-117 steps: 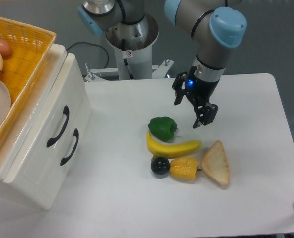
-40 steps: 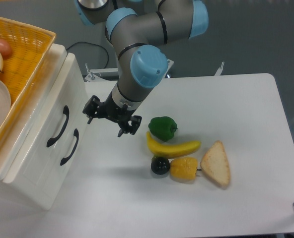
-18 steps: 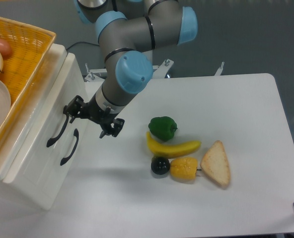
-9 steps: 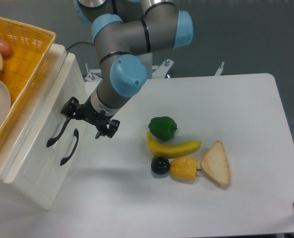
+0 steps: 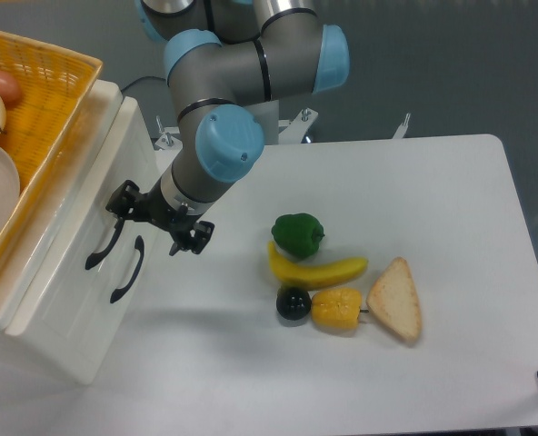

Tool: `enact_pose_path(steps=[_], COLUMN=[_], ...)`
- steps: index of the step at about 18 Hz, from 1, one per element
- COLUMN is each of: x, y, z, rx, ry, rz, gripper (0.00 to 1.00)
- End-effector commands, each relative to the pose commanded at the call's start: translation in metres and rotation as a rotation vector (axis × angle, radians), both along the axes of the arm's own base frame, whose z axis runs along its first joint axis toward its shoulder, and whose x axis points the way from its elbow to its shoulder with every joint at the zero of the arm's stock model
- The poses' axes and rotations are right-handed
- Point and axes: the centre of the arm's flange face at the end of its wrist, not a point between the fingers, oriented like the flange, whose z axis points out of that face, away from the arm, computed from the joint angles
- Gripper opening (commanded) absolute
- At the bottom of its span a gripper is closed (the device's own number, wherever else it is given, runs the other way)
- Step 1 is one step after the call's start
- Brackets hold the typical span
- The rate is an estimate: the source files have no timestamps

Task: Slide the top white drawer open
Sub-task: 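Align the gripper fingers around the upper drawer's black handle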

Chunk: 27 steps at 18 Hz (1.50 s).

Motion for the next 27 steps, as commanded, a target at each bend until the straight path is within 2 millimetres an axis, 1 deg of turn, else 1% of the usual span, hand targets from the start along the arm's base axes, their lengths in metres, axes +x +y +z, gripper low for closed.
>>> enact_pose_path(steps=[6, 8, 21, 27], x=[0.0010, 0.0046, 0.0042, 0.0091], y=[0.0016, 0.0042, 0.0059, 0.0098], z=[0.0005, -0.0006, -0.0044, -0.0086], rx=[0.007, 0.006, -0.001, -0.004], ry=[-0.008, -0.009, -0.012, -0.015], rz=[0.003, -0.005, -0.005, -0.016], gripper=[1.00, 1.00, 1.00, 1.00])
